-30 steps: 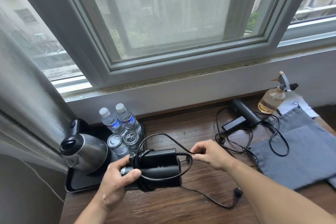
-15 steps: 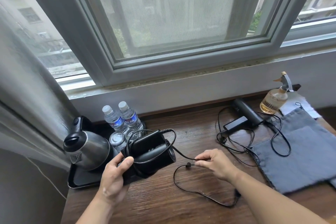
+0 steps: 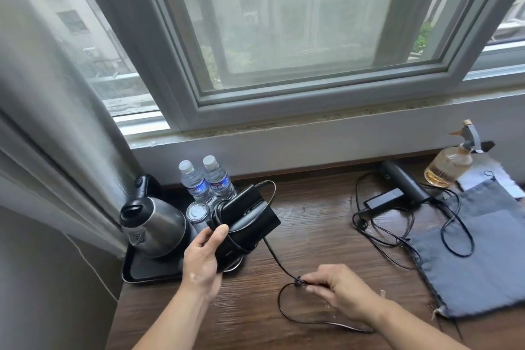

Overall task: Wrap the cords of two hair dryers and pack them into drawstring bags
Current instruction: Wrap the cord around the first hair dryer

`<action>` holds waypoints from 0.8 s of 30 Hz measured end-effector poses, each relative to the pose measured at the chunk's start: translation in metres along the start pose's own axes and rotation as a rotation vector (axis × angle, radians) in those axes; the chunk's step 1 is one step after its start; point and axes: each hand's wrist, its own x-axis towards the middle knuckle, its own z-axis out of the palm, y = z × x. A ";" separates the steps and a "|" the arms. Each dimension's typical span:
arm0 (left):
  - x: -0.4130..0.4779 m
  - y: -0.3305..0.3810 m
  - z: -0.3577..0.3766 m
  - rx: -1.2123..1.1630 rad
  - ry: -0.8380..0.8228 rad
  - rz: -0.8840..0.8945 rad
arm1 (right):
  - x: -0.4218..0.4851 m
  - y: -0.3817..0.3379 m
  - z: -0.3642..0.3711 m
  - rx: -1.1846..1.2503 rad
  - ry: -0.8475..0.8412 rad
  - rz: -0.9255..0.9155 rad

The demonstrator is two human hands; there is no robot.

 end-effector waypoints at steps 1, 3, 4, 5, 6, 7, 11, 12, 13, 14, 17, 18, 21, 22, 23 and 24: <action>0.000 -0.001 0.002 0.008 0.005 0.004 | -0.001 -0.004 0.001 -0.035 -0.025 -0.015; 0.003 -0.004 0.003 0.036 0.022 0.014 | -0.003 -0.018 0.001 -0.110 -0.056 -0.042; 0.003 -0.005 0.003 0.052 0.033 0.015 | -0.003 -0.027 0.000 -0.131 -0.069 -0.062; 0.005 -0.006 0.003 0.079 0.040 0.021 | -0.004 -0.035 0.000 -0.144 -0.079 -0.092; 0.007 -0.008 0.003 0.110 0.052 0.030 | -0.004 -0.045 -0.001 -0.166 -0.091 -0.125; 0.008 -0.011 0.002 0.147 0.061 0.045 | -0.004 -0.055 -0.002 -0.186 -0.096 -0.154; 0.012 -0.020 -0.005 0.319 0.087 0.105 | -0.005 -0.089 -0.014 -0.257 -0.074 -0.233; 0.011 -0.022 -0.005 0.342 0.089 0.113 | -0.006 -0.096 -0.018 -0.277 -0.070 -0.249; 0.009 -0.022 -0.005 0.367 0.084 0.130 | -0.006 -0.102 -0.022 -0.289 -0.063 -0.263; 0.008 -0.021 -0.005 0.406 0.091 0.139 | -0.006 -0.107 -0.028 -0.297 -0.055 -0.273; 0.006 -0.021 -0.006 0.521 0.049 0.166 | -0.006 -0.115 -0.042 -0.326 -0.024 -0.313; 0.005 -0.021 -0.007 0.553 0.018 0.172 | -0.005 -0.118 -0.047 -0.333 -0.012 -0.323; 0.005 -0.022 -0.008 0.659 -0.066 0.186 | -0.001 -0.123 -0.063 -0.306 0.037 -0.346; 0.003 -0.021 -0.007 0.674 -0.085 0.192 | 0.000 -0.124 -0.067 -0.283 0.051 -0.341; 0.002 -0.021 -0.005 0.678 -0.104 0.200 | 0.002 -0.124 -0.071 -0.266 0.064 -0.333; 0.001 -0.021 -0.004 0.690 -0.117 0.199 | 0.003 -0.123 -0.075 -0.254 0.073 -0.321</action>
